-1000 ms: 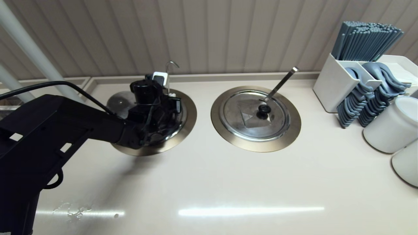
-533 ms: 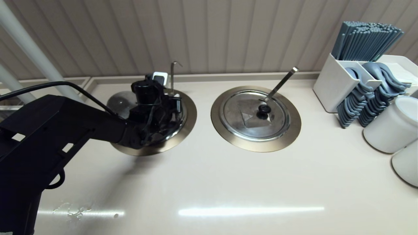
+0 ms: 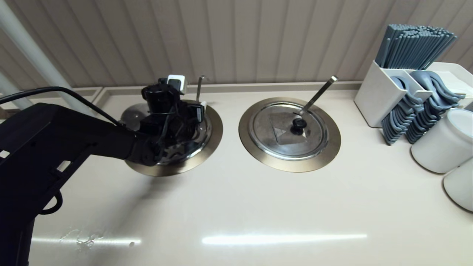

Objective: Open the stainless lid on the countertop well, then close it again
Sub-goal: Stir with a spoon, then close the lid

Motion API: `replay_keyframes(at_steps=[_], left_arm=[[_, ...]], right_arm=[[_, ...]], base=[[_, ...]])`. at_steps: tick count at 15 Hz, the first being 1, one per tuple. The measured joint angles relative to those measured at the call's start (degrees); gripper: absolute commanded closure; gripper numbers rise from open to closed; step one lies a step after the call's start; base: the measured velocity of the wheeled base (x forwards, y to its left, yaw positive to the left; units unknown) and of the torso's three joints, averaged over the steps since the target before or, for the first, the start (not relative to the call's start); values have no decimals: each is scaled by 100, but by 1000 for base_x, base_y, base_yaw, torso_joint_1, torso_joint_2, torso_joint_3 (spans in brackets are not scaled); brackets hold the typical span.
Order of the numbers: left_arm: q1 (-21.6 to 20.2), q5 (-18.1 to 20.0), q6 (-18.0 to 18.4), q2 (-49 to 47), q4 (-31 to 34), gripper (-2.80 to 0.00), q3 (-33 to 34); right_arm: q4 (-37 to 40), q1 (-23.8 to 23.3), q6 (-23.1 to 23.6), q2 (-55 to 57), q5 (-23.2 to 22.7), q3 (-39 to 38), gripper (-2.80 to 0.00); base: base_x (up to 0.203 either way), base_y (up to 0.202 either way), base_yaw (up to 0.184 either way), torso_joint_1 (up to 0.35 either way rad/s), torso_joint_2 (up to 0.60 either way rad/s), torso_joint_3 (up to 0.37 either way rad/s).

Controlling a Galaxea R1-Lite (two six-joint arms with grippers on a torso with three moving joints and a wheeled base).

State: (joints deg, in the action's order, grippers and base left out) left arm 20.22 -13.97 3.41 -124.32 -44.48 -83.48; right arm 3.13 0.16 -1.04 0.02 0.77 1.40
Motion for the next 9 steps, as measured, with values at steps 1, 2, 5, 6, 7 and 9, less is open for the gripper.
replay_keyframes(at_steps=[1, 2, 5, 6, 7, 9], left_arm=[[0, 10, -2, 49, 2, -280, 23], [0, 13, -1, 107, 6, -280, 42], [-13, 11, 5, 300, 94, -280, 118], [-13, 17, 13, 373, 241, -280, 140], [-13, 24, 29, 446, 479, -280, 165], [-20, 72, 44, 632, 1200, -280, 189]], right_arm=[[2, 0, -1, 0, -1, 0, 0], [2, 0, -1, 0, -2, 0, 0], [2, 0, 0, 0, -2, 0, 0], [2, 0, -1, 0, 1, 0, 0], [0, 0, 1, 0, 2, 0, 0], [2, -2, -1, 0, -1, 0, 0]], base=[[0, 0, 0, 0, 0, 0], [0, 0, 0, 0, 0, 0], [0, 0, 0, 0, 0, 0], [0, 0, 0, 0, 0, 0], [0, 0, 0, 0, 0, 0], [0, 0, 0, 0, 0, 0]])
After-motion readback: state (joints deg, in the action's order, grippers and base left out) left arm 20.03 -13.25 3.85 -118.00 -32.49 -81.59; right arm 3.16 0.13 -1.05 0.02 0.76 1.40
